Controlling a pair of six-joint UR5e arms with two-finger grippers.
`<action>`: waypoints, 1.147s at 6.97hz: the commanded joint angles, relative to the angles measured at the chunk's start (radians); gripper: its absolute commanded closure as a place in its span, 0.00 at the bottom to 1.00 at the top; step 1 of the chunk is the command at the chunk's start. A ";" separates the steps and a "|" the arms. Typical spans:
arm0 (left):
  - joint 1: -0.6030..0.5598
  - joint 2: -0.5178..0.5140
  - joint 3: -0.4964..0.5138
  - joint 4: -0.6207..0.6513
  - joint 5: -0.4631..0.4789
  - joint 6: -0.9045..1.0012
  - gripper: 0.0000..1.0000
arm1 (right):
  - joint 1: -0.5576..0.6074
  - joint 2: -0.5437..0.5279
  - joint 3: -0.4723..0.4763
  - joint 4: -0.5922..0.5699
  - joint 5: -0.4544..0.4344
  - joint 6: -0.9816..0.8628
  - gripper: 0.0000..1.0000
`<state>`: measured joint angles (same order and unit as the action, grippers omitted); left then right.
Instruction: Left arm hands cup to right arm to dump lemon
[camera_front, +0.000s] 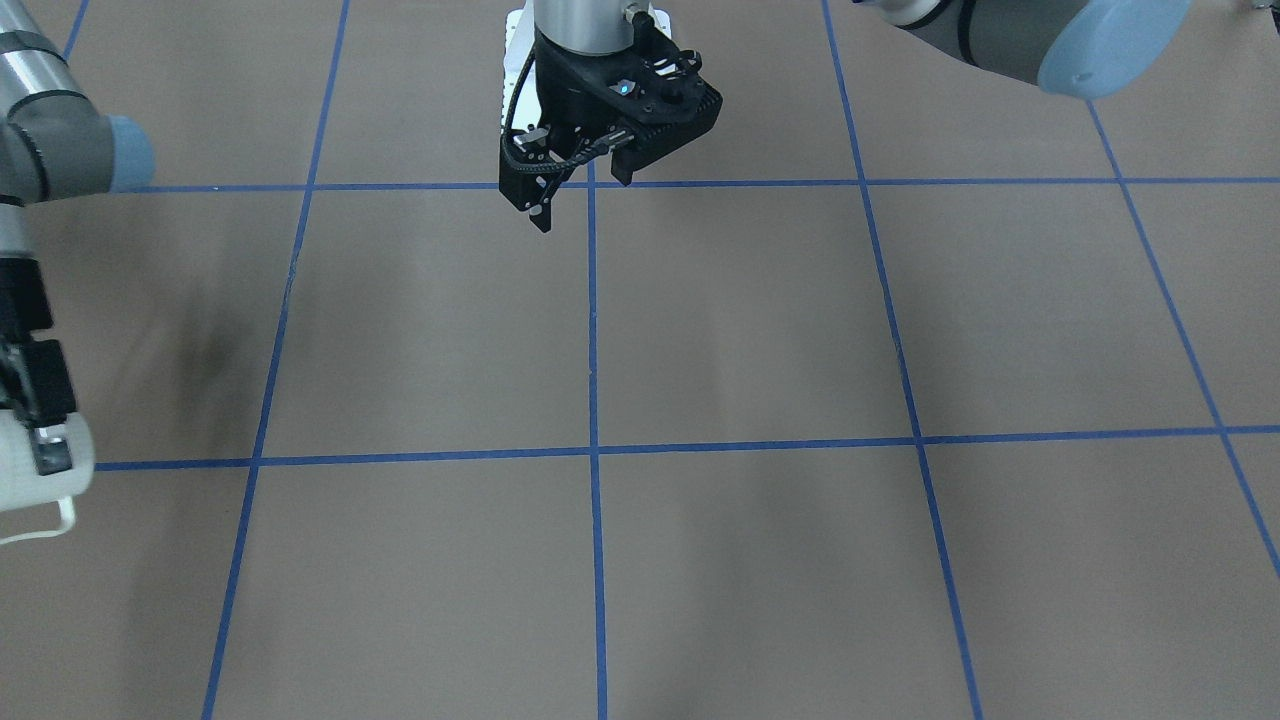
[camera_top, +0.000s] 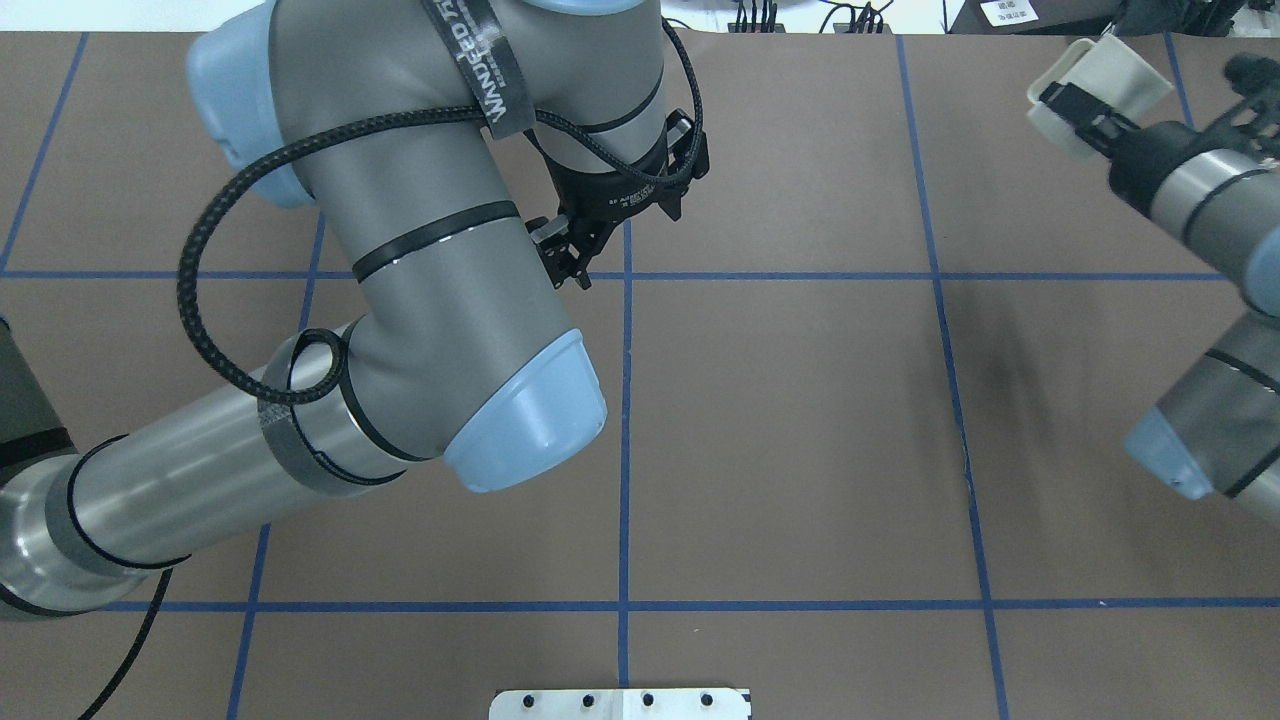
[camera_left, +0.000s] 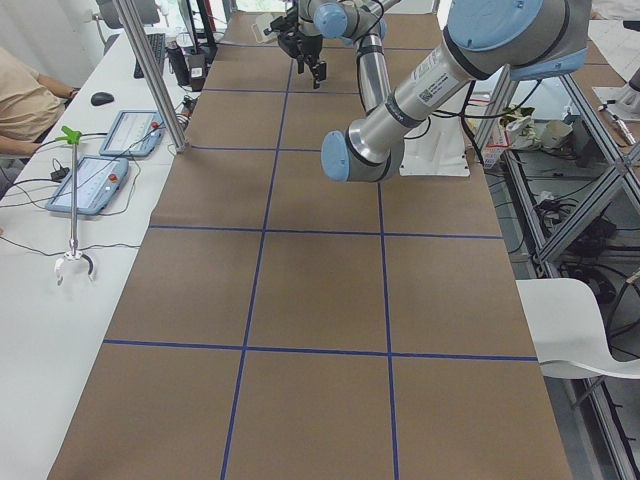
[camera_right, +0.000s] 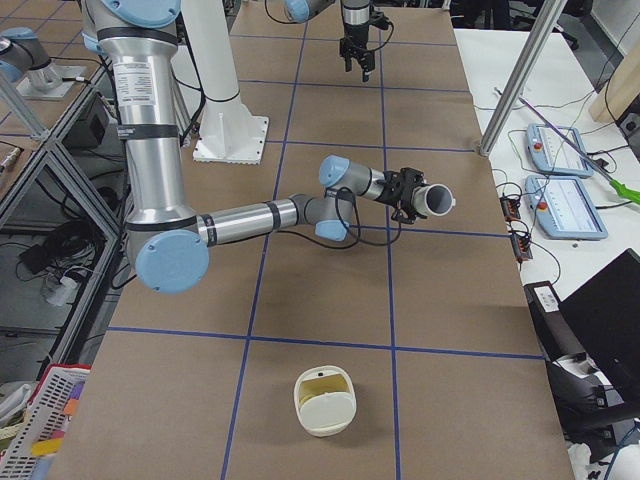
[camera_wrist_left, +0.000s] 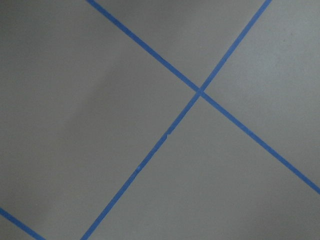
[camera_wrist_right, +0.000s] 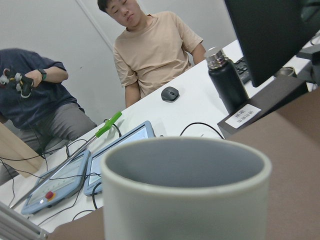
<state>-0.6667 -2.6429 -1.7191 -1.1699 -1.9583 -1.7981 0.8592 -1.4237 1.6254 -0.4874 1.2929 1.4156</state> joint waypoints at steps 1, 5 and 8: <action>-0.063 -0.002 0.096 -0.109 -0.002 0.005 0.00 | -0.223 0.159 0.040 -0.288 -0.305 -0.145 0.94; -0.186 -0.026 0.202 -0.108 -0.215 0.143 0.00 | -0.576 0.345 0.073 -0.650 -0.836 -0.187 0.94; -0.165 -0.064 0.196 -0.068 -0.293 0.141 0.04 | -0.677 0.391 0.003 -0.668 -0.998 -0.176 0.86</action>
<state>-0.8399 -2.6856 -1.5195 -1.2662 -2.2281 -1.6559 0.2133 -1.0592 1.6755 -1.1461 0.3531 1.2309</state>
